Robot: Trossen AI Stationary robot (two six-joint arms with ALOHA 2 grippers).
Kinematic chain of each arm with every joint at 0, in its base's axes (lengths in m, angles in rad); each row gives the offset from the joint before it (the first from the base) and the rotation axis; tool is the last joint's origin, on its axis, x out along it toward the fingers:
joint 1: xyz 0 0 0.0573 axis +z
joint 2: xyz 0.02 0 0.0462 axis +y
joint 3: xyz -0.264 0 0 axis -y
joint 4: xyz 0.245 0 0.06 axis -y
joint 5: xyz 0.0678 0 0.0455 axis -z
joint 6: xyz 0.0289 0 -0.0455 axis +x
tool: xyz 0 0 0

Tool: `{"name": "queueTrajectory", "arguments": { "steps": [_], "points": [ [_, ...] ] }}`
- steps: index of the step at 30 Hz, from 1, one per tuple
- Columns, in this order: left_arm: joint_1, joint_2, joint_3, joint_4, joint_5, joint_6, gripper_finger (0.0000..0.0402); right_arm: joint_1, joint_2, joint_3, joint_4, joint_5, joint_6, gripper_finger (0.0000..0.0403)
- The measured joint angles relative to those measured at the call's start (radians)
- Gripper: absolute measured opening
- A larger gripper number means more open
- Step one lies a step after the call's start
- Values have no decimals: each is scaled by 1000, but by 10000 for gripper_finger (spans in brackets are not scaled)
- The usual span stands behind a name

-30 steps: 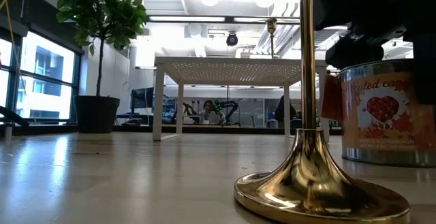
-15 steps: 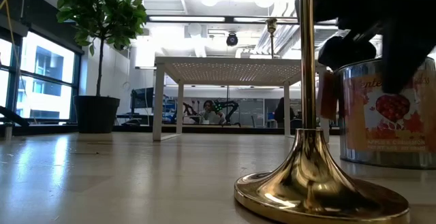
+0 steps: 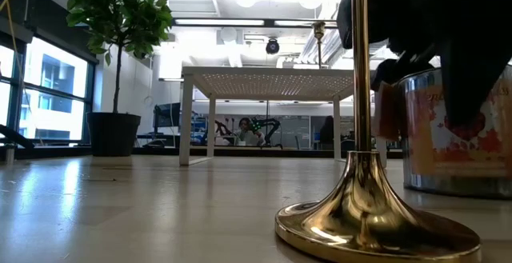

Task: Pick & Place candle stick holders
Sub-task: Put the top silver scented candle on the shelf

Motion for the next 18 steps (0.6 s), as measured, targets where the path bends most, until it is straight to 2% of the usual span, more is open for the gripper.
{"name": "queueTrajectory", "arguments": {
  "steps": [4, 12, 18],
  "points": [
    [0, 0, 0, 0, 0, 0, 250, 0, 9, 2, 17, -13, 0, 346],
    [0, 0, 0, 0, 0, 0, 250, -5, -1, 1, 10, -15, 7, 346],
    [0, 0, 0, 0, 0, 0, 250, -4, -7, 19, -86, -5, 30, 345]
  ]
}}
